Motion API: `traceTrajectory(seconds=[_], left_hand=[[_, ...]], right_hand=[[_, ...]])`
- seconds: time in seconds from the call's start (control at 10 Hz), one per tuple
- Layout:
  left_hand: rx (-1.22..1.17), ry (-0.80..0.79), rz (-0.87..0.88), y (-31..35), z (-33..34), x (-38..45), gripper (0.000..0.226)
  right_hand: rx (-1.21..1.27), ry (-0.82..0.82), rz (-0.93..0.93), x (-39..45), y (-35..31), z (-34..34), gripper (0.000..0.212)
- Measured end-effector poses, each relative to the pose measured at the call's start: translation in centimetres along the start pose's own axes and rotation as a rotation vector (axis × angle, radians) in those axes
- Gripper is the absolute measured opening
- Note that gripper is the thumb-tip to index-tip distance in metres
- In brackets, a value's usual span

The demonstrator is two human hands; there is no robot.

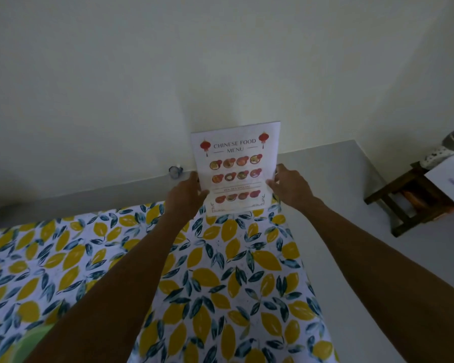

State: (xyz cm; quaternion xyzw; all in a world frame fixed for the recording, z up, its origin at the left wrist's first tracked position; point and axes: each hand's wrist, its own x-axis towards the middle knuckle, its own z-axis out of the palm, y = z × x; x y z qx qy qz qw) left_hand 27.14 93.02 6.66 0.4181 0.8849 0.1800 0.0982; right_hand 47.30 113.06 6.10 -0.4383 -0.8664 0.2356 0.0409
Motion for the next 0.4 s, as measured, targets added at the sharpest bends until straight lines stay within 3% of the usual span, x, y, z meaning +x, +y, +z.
traceTrajectory(seconds=[0.2, 0.4], left_hand=[[-0.164, -0.093, -0.073, 0.33, -0.24, 0.42, 0.058], [-0.170, -0.100, -0.080, 1.00, -0.96, -0.37, 0.066]], right_hand=[[0.138, -0.082, 0.044, -0.08, 0.27, -0.03, 0.046], [0.212, -0.121, 0.081, -0.83, -0.25, -0.04, 0.058]])
